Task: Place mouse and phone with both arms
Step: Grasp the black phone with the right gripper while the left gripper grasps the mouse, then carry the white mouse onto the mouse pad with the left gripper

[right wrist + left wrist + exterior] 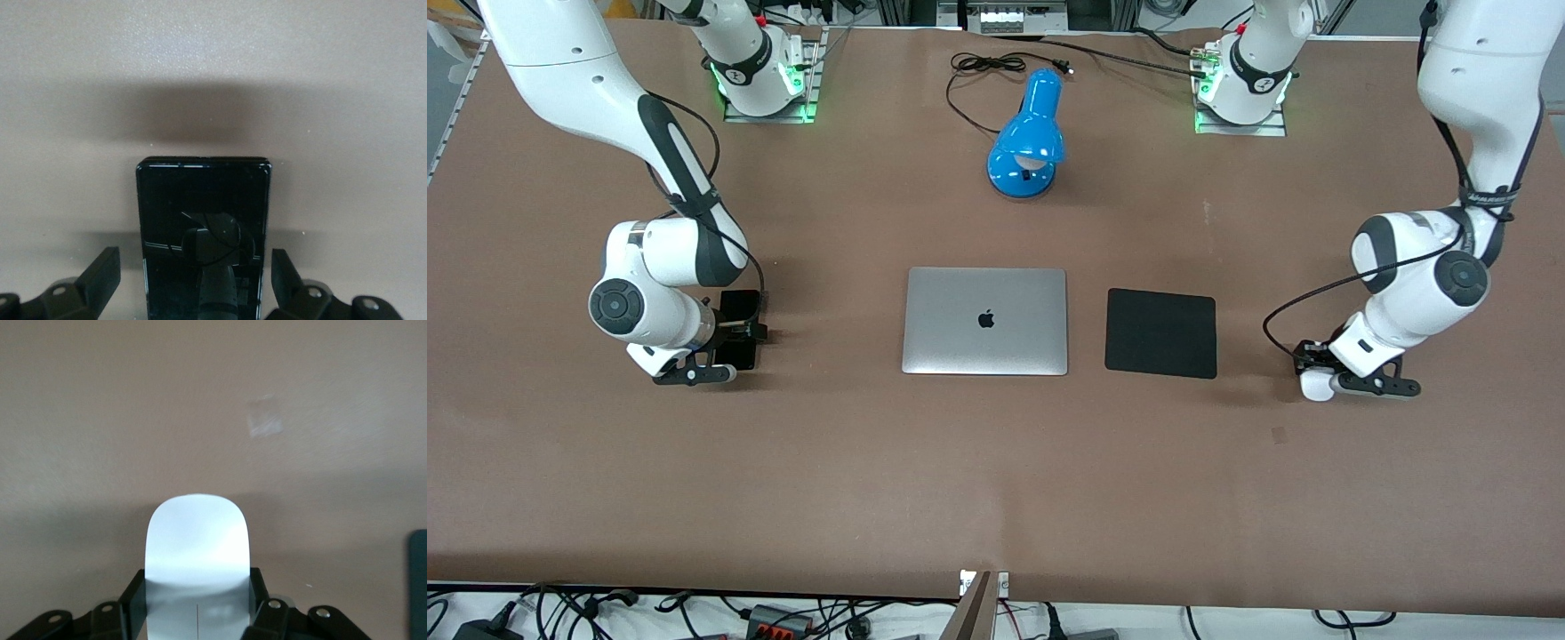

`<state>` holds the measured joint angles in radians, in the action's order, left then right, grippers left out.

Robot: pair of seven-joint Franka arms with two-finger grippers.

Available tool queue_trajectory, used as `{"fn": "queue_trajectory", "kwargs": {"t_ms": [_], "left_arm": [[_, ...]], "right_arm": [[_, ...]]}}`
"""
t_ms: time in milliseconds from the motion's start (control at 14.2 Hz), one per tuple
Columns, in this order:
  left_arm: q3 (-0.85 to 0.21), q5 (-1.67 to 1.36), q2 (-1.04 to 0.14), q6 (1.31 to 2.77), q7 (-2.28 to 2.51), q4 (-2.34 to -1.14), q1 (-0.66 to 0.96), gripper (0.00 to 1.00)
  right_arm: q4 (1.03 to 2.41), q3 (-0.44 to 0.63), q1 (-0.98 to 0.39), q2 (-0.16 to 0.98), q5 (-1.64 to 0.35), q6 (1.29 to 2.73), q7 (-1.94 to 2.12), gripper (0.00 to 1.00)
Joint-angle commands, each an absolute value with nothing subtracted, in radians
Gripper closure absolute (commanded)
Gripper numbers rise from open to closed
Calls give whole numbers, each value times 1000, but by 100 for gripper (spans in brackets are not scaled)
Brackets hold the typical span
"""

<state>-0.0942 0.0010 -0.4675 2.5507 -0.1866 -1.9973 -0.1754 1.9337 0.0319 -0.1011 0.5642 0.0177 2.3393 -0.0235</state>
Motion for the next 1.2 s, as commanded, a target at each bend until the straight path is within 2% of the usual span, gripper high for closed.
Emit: {"fn": "queue_trajectory", "kwargs": {"t_ms": [0, 211, 422, 562, 633, 703, 773, 914, 1055, 1125], "left_arm": [[-103, 15, -420, 2328, -157, -1893, -122, 69], [-101, 15, -419, 2177, -62, -1825, 3, 69], [-100, 17, -446, 2186, 147, -1841, 150, 69], [-100, 17, -482, 2241, 233, -1861, 202, 71], [-100, 17, -489, 2291, 247, -1880, 207, 71], [-100, 17, -497, 2356, 252, -1911, 207, 71], [-100, 17, -503, 2408, 252, -1939, 209, 71], [-100, 17, -509, 2492, 255, -1991, 212, 71], [-100, 17, -512, 2516, 279, -2011, 227, 71], [-100, 17, -512, 2514, 281, -2011, 229, 71]], "right_arm": [[1965, 31, -94, 534, 23, 2352, -3, 0], [1976, 31, -94, 534, 23, 2352, -3, 0], [1979, 32, -91, 535, 21, 2353, -3, 0], [1979, 32, -87, 535, 21, 2352, -3, 0], [1979, 32, -86, 534, 21, 2353, -3, 5], [1979, 32, -86, 535, 21, 2353, -3, 26], [1979, 32, -86, 535, 21, 2353, -3, 34], [1979, 32, -83, 535, 21, 2353, -3, 34], [1979, 32, -83, 535, 21, 2355, -3, 35], [1979, 32, -83, 535, 21, 2359, -3, 42]]}}
